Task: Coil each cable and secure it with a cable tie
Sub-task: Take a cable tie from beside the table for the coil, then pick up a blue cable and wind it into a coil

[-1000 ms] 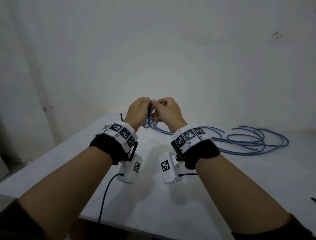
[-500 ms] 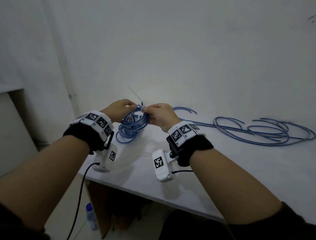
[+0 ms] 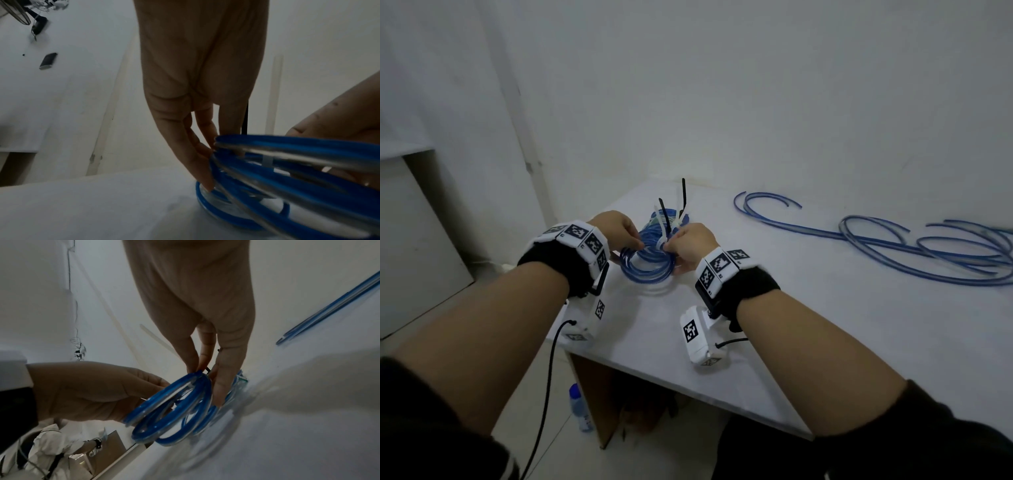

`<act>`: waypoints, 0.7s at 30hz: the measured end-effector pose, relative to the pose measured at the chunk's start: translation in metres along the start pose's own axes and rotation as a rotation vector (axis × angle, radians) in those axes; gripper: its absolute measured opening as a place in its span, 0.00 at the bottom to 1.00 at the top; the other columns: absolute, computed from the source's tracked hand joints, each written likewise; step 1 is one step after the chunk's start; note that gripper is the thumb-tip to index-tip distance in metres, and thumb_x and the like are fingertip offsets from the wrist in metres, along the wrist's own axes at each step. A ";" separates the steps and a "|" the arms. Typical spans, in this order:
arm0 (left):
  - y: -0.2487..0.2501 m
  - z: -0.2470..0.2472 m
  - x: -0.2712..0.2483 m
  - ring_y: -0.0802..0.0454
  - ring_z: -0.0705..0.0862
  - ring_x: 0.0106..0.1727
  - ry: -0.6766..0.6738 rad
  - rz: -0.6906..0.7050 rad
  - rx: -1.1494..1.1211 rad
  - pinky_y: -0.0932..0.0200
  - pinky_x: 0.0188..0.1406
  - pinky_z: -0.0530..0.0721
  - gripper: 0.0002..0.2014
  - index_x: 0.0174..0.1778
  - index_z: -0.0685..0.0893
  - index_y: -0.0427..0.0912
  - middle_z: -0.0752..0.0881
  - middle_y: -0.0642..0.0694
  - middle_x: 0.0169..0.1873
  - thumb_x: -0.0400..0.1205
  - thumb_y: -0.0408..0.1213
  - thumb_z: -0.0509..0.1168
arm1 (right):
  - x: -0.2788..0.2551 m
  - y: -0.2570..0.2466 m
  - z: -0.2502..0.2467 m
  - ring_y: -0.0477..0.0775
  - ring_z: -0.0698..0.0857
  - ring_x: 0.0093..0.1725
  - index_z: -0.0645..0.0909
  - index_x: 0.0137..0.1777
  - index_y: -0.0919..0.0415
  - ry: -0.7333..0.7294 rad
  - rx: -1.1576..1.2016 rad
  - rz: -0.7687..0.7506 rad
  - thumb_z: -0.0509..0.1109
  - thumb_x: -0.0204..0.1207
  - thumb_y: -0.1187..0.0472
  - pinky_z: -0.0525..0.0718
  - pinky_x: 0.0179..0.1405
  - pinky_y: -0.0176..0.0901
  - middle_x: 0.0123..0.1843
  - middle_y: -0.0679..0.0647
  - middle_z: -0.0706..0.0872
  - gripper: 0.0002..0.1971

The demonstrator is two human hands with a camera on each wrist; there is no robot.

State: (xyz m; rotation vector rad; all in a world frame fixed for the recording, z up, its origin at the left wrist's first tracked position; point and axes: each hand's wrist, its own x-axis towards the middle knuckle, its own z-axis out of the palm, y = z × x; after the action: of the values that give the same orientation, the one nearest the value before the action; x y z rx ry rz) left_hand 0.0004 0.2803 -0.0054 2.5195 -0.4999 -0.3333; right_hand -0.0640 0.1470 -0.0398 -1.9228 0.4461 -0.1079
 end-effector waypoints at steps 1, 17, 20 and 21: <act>0.000 0.001 0.002 0.53 0.81 0.35 -0.009 -0.002 -0.007 0.64 0.17 0.84 0.05 0.41 0.83 0.38 0.82 0.45 0.34 0.76 0.34 0.72 | 0.002 0.002 0.000 0.62 0.87 0.51 0.78 0.47 0.62 -0.009 -0.005 0.013 0.70 0.73 0.67 0.88 0.51 0.57 0.53 0.65 0.85 0.05; 0.055 -0.046 -0.001 0.50 0.84 0.45 0.151 0.160 -0.103 0.60 0.40 0.83 0.08 0.44 0.81 0.39 0.85 0.46 0.42 0.82 0.41 0.64 | -0.011 -0.016 -0.059 0.57 0.84 0.35 0.80 0.55 0.73 -0.031 -0.058 0.062 0.66 0.79 0.67 0.87 0.44 0.56 0.37 0.59 0.81 0.09; 0.094 -0.054 -0.003 0.50 0.85 0.45 0.209 0.268 -0.112 0.58 0.43 0.84 0.09 0.47 0.82 0.37 0.86 0.45 0.43 0.83 0.41 0.64 | -0.019 -0.023 -0.099 0.56 0.84 0.36 0.79 0.56 0.73 0.041 -0.083 0.021 0.65 0.80 0.66 0.86 0.48 0.56 0.37 0.58 0.80 0.10; 0.110 -0.054 -0.003 0.50 0.85 0.45 0.218 0.307 -0.120 0.56 0.44 0.85 0.10 0.48 0.82 0.36 0.86 0.44 0.44 0.83 0.41 0.63 | -0.022 -0.024 -0.115 0.56 0.83 0.36 0.79 0.55 0.72 0.075 -0.096 0.008 0.65 0.80 0.66 0.86 0.48 0.55 0.37 0.57 0.81 0.09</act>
State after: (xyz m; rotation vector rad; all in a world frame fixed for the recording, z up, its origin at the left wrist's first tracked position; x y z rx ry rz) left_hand -0.0152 0.2203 0.1000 2.2840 -0.7422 0.0269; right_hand -0.1103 0.0613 0.0296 -2.0159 0.5171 -0.1568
